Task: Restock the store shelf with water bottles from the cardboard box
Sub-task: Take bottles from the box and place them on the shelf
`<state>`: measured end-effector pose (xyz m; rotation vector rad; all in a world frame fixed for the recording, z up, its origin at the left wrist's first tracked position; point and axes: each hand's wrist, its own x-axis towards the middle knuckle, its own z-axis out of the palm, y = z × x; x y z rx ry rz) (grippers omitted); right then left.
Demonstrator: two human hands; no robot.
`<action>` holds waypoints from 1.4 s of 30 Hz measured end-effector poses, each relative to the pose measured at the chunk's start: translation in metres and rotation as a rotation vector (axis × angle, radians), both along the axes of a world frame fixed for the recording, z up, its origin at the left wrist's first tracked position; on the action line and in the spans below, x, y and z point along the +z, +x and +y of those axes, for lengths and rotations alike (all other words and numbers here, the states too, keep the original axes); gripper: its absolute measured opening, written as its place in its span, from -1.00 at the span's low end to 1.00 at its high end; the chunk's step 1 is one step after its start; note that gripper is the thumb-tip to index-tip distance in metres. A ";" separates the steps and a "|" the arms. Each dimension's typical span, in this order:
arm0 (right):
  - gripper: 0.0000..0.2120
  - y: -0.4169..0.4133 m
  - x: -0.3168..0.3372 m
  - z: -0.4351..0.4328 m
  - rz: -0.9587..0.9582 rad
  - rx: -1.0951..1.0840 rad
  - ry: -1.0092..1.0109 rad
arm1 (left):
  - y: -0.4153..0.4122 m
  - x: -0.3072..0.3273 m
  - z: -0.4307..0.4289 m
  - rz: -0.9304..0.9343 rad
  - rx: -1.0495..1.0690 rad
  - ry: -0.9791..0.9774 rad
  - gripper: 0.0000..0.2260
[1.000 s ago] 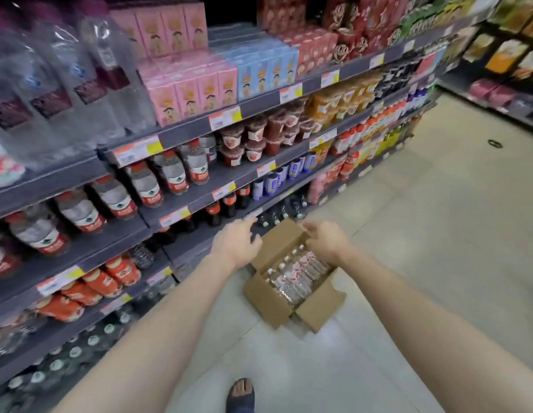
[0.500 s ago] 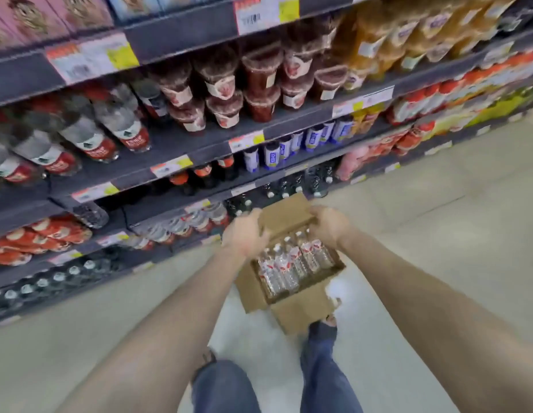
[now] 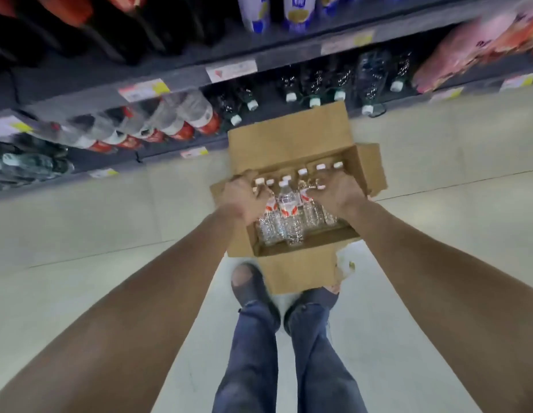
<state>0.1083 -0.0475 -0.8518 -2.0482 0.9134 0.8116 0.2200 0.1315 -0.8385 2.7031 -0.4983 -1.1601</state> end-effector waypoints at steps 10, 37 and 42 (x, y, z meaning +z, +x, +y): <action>-0.22 0.016 -0.216 0.016 0.102 -0.046 0.141 | -0.025 -0.234 0.021 0.085 0.159 -0.012 -0.48; -0.13 -0.016 -0.250 0.050 -0.190 -0.237 0.386 | -0.066 -0.270 0.054 0.251 0.609 -0.408 -0.25; -0.28 -0.010 -0.179 0.046 -0.307 -0.214 0.343 | -0.058 -0.207 0.072 0.197 0.519 -0.526 -0.35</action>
